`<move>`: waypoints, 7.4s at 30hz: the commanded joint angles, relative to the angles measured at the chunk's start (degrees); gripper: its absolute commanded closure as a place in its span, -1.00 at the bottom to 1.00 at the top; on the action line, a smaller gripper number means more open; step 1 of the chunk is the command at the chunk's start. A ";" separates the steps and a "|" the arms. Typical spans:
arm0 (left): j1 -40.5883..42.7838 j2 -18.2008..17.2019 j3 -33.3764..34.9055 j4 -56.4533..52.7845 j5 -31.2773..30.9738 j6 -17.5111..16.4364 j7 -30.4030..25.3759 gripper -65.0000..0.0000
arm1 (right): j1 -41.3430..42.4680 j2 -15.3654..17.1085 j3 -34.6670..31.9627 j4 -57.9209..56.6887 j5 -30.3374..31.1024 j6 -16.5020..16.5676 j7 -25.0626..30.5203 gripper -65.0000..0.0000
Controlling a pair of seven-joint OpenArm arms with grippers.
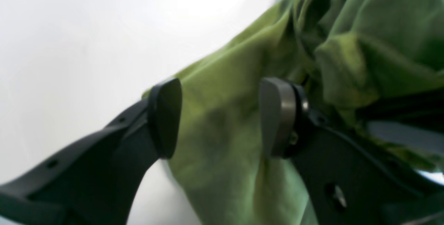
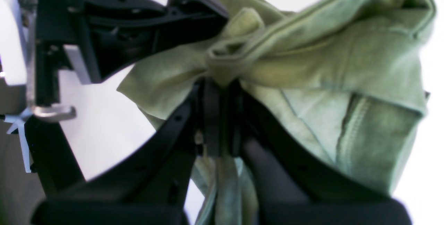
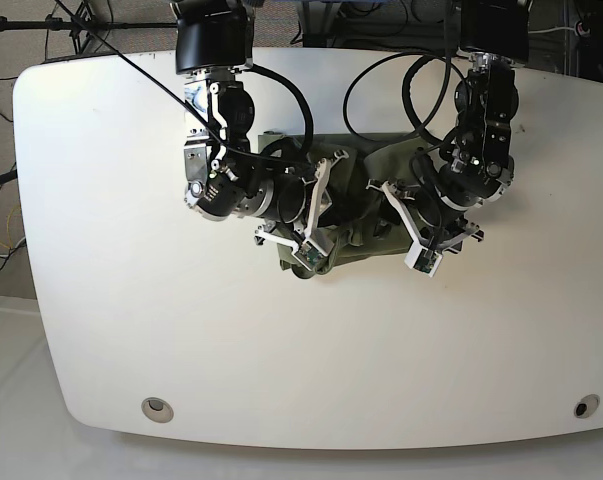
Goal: Fold the T-shirt properly
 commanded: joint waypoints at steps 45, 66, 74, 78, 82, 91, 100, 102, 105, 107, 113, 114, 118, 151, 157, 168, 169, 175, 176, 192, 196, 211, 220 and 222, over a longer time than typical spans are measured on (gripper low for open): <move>-3.57 -6.45 -10.77 1.01 -0.36 0.13 -2.11 -0.05 | 4.44 -0.95 -10.10 5.56 5.47 0.36 1.34 -0.67; -0.76 -6.45 -10.77 0.92 -0.36 0.13 -2.28 -0.05 | -1.36 7.66 7.31 6.79 5.47 0.36 1.16 -0.66; 0.21 -6.45 -10.50 0.83 -0.28 0.13 -2.37 -0.05 | -2.16 7.75 8.45 6.79 5.38 0.36 1.25 -0.66; 0.38 -6.45 -10.41 0.83 -0.28 0.13 -2.37 -0.05 | -1.72 6.52 8.36 6.79 5.21 0.36 1.43 -0.66; 0.47 -6.45 -10.41 0.83 -0.28 0.13 -2.37 -0.05 | -0.75 4.85 8.36 6.44 4.94 0.36 1.52 -0.66; 0.56 -6.45 -10.41 0.83 -0.19 0.13 -2.37 -0.05 | 2.42 4.50 5.64 1.60 4.94 0.36 2.92 -0.66; 1.70 -6.45 -10.41 0.83 -0.28 0.13 -2.37 -0.05 | 5.32 4.50 -1.22 -5.70 4.94 0.36 7.49 -0.66; 1.70 -6.45 -10.41 0.83 -0.28 0.13 -2.37 -0.05 | 6.20 4.41 -2.98 -7.45 4.94 0.36 8.72 -0.66; 2.23 -6.45 -10.41 0.83 -0.28 0.13 -2.37 -0.04 | 7.25 4.32 -5.18 -8.86 5.30 0.36 10.22 -0.66; 2.49 -6.45 -10.41 0.83 -0.28 0.13 -2.37 -0.04 | 7.60 4.32 -6.49 -8.86 5.38 0.36 10.75 -0.66; 2.76 -6.45 -10.41 0.83 -0.28 0.13 -2.37 -0.04 | 8.83 1.42 -8.25 -8.86 5.12 0.36 10.75 -0.66; 2.76 -6.45 -10.41 0.83 -0.28 0.13 -2.37 -0.04 | 8.83 1.07 -8.25 -8.95 5.12 0.36 10.75 -0.66; 2.67 -6.45 -10.41 0.83 -0.28 0.13 -2.37 -0.04 | 8.92 -0.87 -8.43 -9.04 5.03 0.36 10.75 -0.66; 2.49 -6.36 -10.41 0.83 -0.36 0.13 -2.37 -0.04 | 7.43 3.27 -3.59 4.59 5.47 -0.47 9.52 -0.66; 2.49 -6.36 -10.41 0.83 -0.36 0.13 -2.37 -0.04 | 4.35 5.64 -3.68 4.68 5.38 -1.09 9.60 -0.66; 2.49 -5.84 -10.33 0.83 -0.36 0.13 -2.37 -0.04 | 1.80 5.81 -3.68 4.50 4.94 -1.35 9.60 -0.66; 2.49 -5.66 -10.33 0.83 -0.36 0.13 -2.37 -0.04 | 1.80 5.81 -3.68 4.41 4.94 -1.35 9.60 -0.66; 2.49 -5.57 -10.33 0.83 -0.36 0.13 -2.37 -0.04 | 2.42 5.81 -3.77 3.18 4.86 -3.81 9.87 -0.66; 2.49 -5.57 -10.33 0.83 -0.36 0.13 -2.37 -0.04 | 2.77 5.81 -3.77 2.74 4.86 -3.99 9.87 -0.66; 2.67 -5.57 -10.33 0.83 -0.28 0.13 -2.37 -0.04 | 4.44 6.25 -7.73 -2.09 4.24 -4.08 12.68 -0.66; 2.76 -5.57 -10.33 0.83 -0.28 0.13 -2.37 -0.04 | 4.61 6.34 -10.01 -2.09 1.34 -4.08 13.03 -0.66; 2.76 -5.57 -10.33 0.83 -0.28 0.13 -2.37 -0.04 | 4.70 1.07 -11.86 -2.18 -8.42 -4.08 13.03 1.00; 2.85 -5.57 -10.33 0.83 -0.28 0.13 -2.37 -0.04 | 6.37 0.36 -12.21 -2.18 -10.79 -4.08 13.03 1.00; 2.85 -5.57 -10.33 0.83 -0.28 0.13 -2.37 -0.04 | 6.99 0.19 -12.21 -2.18 -10.79 -3.99 12.94 1.00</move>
